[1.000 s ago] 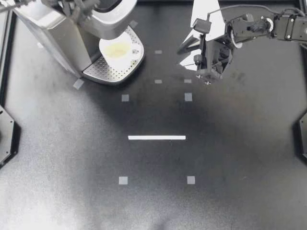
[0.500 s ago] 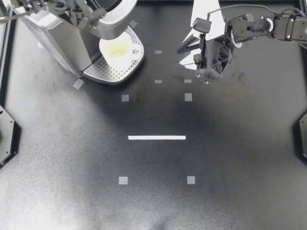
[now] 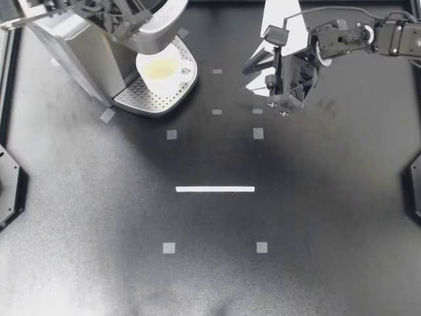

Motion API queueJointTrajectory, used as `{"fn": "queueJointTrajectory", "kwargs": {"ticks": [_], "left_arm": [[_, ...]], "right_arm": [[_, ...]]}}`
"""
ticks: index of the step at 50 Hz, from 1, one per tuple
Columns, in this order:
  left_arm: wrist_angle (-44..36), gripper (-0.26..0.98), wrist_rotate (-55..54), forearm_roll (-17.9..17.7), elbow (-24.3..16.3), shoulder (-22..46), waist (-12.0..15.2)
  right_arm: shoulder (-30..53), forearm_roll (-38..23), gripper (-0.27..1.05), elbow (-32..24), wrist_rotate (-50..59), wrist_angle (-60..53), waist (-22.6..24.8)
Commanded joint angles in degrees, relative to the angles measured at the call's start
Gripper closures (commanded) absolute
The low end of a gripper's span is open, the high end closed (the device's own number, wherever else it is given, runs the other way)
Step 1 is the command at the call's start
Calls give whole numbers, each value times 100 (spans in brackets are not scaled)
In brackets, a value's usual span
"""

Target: Place the coffee capsule inside the capsule container, then place the cup onto the center of the cup tray.

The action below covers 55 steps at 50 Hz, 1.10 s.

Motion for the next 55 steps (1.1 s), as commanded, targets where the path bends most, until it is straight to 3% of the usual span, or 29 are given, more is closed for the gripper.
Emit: {"fn": "queueJointTrajectory", "kwargs": {"ticks": [1, 55], "left_arm": [[70, 63, 9, 26, -185, -18, -9], [422, 63, 9, -290, -141, 97, -114]], "right_arm": [[-62, 18, 31, -53, -9, -35, 26], [-18, -53, 31, -44, -9, -158, 26]]}}
